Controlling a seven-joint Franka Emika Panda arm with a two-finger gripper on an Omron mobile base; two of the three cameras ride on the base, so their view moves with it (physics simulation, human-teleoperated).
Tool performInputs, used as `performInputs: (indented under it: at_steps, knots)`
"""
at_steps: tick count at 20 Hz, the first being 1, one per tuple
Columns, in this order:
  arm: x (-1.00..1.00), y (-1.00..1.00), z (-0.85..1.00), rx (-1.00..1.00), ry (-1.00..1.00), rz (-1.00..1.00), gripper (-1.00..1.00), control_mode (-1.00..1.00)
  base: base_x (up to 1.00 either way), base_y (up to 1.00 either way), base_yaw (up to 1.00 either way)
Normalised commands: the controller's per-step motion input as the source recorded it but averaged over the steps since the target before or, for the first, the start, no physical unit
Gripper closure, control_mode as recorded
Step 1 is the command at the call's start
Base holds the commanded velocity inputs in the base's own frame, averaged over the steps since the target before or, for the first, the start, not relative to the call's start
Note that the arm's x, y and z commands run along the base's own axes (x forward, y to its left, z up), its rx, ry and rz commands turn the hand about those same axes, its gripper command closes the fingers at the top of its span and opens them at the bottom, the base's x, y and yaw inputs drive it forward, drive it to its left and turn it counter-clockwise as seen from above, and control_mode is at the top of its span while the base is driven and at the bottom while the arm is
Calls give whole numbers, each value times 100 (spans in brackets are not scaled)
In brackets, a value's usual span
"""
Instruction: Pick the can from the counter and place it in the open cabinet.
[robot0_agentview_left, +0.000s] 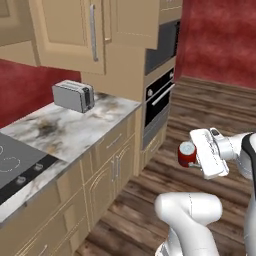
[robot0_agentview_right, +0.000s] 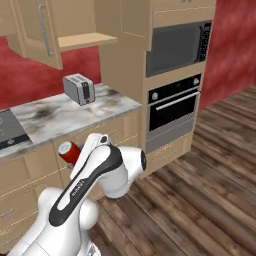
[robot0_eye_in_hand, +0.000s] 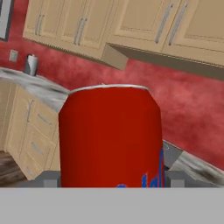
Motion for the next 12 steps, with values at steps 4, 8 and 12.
performInputs:
  at_steps: [4,8,12]
  knots:
    - [0,0,0,0,0,0,100,100,64,11,19]
    - [0,0,0,0,0,0,100,100,76,0,10]
    - [0,0,0,0,0,0,100,100,83,0,9]
